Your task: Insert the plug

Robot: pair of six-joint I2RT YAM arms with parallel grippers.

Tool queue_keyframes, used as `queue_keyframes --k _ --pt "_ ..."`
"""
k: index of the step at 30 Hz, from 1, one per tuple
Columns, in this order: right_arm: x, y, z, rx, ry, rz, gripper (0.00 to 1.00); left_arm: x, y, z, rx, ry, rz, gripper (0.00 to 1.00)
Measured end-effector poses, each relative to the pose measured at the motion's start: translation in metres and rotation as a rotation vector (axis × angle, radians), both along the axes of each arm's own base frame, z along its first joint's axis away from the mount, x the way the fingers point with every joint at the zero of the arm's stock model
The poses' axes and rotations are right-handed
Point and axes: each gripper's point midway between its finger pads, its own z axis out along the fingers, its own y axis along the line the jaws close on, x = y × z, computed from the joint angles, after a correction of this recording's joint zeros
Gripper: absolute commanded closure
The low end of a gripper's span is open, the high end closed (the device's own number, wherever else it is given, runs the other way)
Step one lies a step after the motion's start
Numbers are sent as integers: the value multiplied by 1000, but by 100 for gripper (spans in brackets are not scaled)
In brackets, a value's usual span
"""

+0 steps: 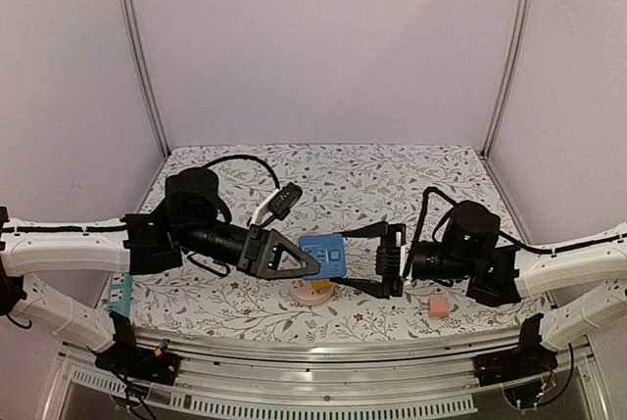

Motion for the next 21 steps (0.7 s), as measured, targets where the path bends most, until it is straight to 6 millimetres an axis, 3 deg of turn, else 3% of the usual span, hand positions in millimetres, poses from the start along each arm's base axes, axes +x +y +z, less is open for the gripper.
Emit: queue_keyframes --k 9,18,21 --pt "-1 19 -2 -32 7 41 30 -2 0 1 -1 10 -2 100" --pt "-2 24 -3 -40 12 61 31 -3 3 2 4 13 -4 100" --pt "-3 24 -2 -38 11 69 27 -4 4 3 3 12 -4 100"
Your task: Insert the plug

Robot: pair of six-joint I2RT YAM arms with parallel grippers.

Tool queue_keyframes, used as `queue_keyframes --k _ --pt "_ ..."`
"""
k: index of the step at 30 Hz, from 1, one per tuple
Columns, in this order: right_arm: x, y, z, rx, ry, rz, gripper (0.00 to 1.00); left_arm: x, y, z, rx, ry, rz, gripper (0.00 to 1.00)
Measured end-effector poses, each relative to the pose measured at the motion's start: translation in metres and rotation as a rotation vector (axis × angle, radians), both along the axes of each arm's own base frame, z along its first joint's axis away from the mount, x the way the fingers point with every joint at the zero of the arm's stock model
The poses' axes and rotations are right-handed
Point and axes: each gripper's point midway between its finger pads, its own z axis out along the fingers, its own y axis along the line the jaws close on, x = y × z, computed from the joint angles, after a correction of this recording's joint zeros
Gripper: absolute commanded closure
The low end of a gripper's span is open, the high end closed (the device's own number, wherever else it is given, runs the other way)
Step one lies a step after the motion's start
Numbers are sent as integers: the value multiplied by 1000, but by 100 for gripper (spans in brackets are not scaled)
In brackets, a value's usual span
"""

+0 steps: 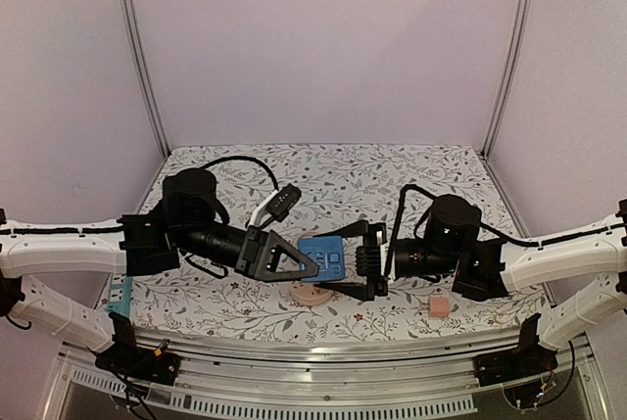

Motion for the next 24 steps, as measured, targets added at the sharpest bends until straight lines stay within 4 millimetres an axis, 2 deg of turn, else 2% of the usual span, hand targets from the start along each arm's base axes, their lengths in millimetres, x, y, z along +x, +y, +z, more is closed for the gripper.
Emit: queue_keyframes --k 3,7,10,14,16,17,18,19,20,24 --pt "-1 0 0 -2 1 4 24 0 0 1 -3 -2 3 100" --pt "0 1 -2 -6 3 5 30 0 0 1 -3 -2 5 100" --pt "0 1 -2 -5 4 6 43 0 1 0 1 0 5 100" --pt "-2 1 -3 -9 22 15 69 -1 1 -1 0 -12 -3 98" --pt "-1 1 -3 -10 22 14 73 -1 1 -1 -1 -13 -2 82" --pt "-1 1 -3 -10 22 15 76 -1 1 -2 -2 -13 -2 71" --pt "-1 1 -4 -11 23 15 77 -1 1 -2 -2 -14 -2 53" --pt "-1 1 -4 -12 24 15 78 -1 1 -2 -3 -14 -2 21" --pt "-2 1 -4 -13 24 15 78 -1 1 -2 -4 -15 -2 4" --pt "-1 0 -7 -23 34 9 83 -1 4 4 -24 -26 4 1"
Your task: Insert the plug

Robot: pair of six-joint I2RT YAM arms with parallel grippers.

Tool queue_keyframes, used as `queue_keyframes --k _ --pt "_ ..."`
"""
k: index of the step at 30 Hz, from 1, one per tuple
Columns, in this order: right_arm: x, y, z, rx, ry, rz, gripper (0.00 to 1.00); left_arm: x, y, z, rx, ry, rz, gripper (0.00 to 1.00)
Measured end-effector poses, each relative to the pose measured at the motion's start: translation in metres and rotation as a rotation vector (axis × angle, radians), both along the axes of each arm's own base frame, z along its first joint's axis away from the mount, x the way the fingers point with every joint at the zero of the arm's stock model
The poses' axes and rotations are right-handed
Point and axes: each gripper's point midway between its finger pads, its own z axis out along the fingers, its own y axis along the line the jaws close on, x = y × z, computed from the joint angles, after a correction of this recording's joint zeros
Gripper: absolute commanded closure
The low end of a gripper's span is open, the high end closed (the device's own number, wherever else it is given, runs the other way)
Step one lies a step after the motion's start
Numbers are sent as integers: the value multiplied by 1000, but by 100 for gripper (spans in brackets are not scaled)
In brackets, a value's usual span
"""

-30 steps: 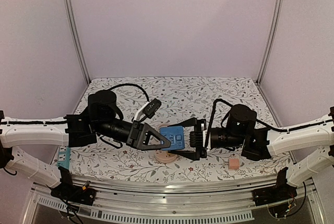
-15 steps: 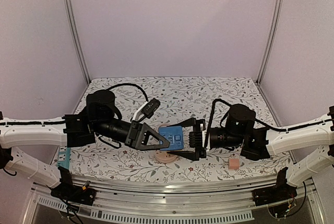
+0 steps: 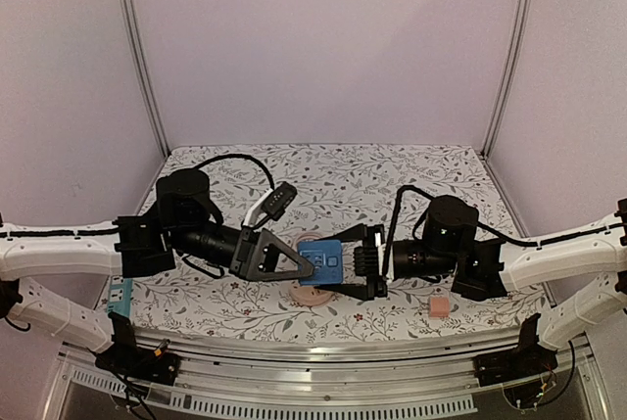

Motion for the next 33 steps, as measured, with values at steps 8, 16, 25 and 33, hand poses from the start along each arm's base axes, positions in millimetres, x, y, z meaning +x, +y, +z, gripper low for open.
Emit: queue_keyframes --k 8,16,25,33 --pt "5 -4 -9 -54 119 -48 100 14 15 -2 69 -95 90 0" --pt "11 -13 -10 -78 369 -118 100 41 53 7 195 -350 284 0" --pt "-2 -4 -24 -189 820 -80 100 53 71 28 189 -575 358 1" --pt "-31 -7 -36 -315 1003 18 100 53 42 33 206 -618 234 3"
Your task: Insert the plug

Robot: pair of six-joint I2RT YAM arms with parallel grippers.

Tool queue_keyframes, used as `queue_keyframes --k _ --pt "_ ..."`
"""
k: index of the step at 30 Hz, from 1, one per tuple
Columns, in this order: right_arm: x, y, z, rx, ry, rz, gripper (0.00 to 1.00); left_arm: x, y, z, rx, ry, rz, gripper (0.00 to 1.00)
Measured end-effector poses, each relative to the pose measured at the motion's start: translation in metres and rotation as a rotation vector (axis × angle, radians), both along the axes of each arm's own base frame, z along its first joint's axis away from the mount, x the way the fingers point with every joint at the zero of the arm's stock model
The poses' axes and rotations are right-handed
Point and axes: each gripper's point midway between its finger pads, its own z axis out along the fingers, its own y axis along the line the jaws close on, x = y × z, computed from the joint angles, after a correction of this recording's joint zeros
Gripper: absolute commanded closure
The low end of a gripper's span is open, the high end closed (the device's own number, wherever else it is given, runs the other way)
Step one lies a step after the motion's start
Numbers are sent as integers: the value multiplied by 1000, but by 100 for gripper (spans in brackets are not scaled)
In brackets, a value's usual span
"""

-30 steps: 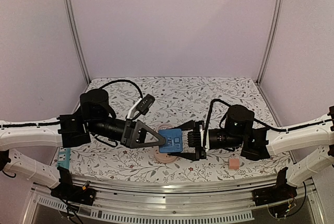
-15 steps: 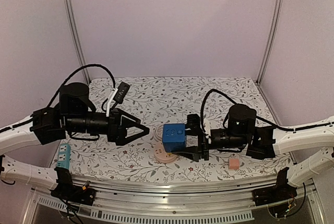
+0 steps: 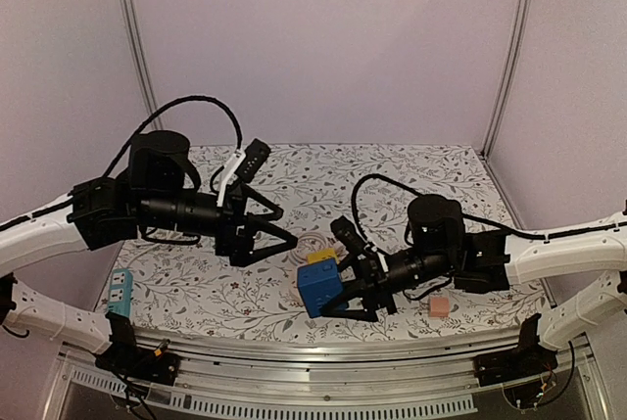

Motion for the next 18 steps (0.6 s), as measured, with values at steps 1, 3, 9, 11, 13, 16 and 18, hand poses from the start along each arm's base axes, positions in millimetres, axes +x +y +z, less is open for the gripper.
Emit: queue_keyframes --k 1,3,9,11,13,16,18 --pt "-2 -1 -1 -9 5 3 100 -2 -5 -1 9 7 -28 4" --pt "-5 -2 -4 -24 7 6 100 -7 -16 -3 36 24 -88 3" --pt "-11 -3 -14 -66 -7 13 100 -35 -49 -8 151 28 -278 0" --pt "-13 -3 -15 -71 -15 19 100 -46 -53 -13 189 28 -329 0" --pt "-14 -2 -14 -70 -27 23 100 -53 -55 -22 228 30 -365 0" --pt "-17 -3 -11 -63 -49 25 100 -58 -51 -40 295 45 -392 1" --pt "-20 -4 -4 -47 -62 30 100 -61 -49 -49 328 51 -408 1"
